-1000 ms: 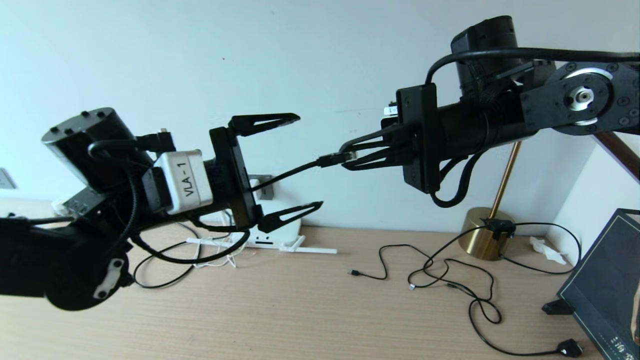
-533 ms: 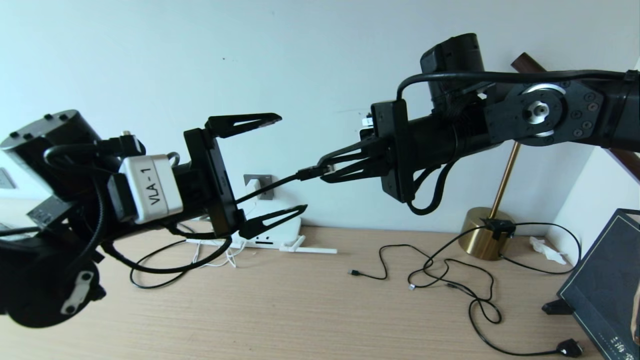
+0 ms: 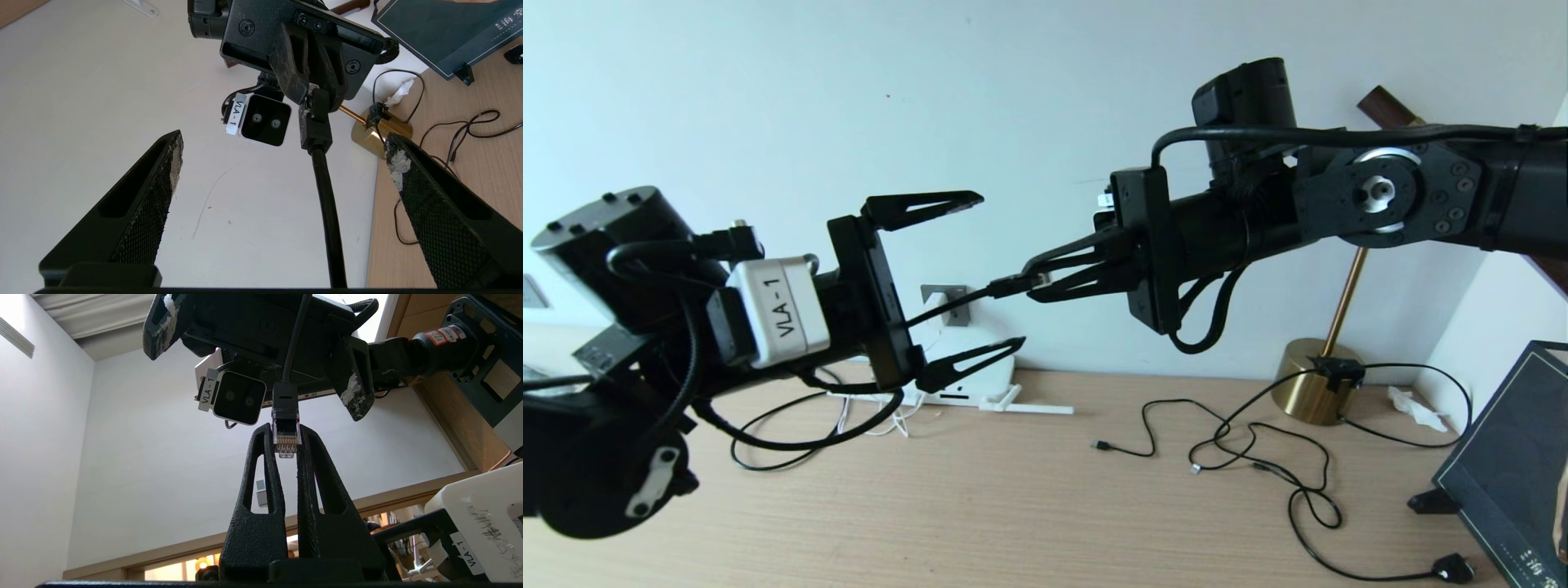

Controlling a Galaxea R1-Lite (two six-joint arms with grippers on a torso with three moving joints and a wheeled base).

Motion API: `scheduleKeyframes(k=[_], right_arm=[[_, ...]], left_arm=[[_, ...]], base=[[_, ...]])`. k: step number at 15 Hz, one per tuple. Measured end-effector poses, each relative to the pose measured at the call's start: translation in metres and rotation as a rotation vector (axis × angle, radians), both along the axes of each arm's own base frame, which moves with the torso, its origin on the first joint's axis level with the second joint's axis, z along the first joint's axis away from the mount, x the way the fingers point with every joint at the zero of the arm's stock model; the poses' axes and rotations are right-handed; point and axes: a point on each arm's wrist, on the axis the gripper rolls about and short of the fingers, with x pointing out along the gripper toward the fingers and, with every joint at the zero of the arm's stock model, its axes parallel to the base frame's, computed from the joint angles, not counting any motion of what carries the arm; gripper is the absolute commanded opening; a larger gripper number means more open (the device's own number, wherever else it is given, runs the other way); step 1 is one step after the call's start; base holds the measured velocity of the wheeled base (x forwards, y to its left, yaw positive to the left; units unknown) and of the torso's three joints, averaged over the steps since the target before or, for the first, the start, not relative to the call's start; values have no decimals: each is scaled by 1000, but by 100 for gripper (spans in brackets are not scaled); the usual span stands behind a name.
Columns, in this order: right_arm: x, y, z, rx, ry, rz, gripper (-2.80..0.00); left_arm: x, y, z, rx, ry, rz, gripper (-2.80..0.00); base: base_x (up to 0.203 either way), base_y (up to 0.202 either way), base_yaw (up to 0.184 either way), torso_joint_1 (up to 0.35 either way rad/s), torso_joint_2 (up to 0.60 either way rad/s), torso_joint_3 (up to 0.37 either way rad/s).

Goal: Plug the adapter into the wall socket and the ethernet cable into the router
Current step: Hand it to the other hand

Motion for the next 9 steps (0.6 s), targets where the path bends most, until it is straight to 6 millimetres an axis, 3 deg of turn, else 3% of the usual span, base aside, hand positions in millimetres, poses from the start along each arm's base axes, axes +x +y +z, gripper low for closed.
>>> scheduleKeyframes(k=[9], right_arm=[[-2, 6, 0, -27, 98, -3, -280]], left_arm=[[0, 0, -1, -1, 1, 7, 0]], base=[[0, 0, 0, 0, 0, 0]])
